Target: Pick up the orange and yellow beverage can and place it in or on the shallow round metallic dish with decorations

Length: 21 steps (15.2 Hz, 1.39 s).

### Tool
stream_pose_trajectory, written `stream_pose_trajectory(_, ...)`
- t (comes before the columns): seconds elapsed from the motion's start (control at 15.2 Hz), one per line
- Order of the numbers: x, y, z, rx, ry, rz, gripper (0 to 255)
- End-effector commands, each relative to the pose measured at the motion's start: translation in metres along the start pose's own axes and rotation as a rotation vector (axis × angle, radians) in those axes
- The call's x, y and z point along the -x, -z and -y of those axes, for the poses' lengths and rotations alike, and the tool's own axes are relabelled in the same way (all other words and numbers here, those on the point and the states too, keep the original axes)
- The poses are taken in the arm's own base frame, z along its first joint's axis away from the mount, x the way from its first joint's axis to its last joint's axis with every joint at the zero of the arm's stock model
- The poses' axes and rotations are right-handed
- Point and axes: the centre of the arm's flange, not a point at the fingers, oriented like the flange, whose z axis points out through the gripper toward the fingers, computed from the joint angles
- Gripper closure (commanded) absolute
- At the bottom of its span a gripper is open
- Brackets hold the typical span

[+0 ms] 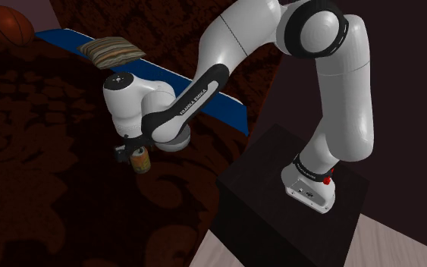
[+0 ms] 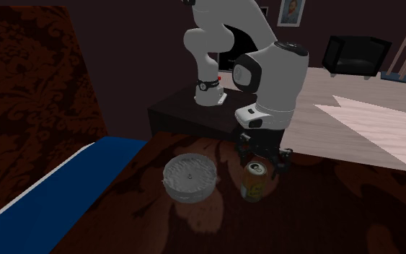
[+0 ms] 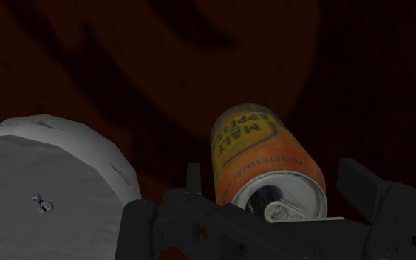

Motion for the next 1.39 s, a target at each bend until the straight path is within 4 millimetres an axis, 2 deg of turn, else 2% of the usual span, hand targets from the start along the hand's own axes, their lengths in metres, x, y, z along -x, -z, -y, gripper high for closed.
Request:
stream_pose_trajectory(0.0,0.0,0.0,0.0,0.0,0.0,0.0,0)
stream_pose_trajectory(0.07,0.0,0.0,0.0,0.0,0.0,0.0,255)
stream_pose_trajectory(0.66,0.0,0.0,0.0,0.0,0.0,0.0,255)
stream_pose_trajectory(1.32,-0.004,0.053,-0.001,0.0,0.0,0.0,255)
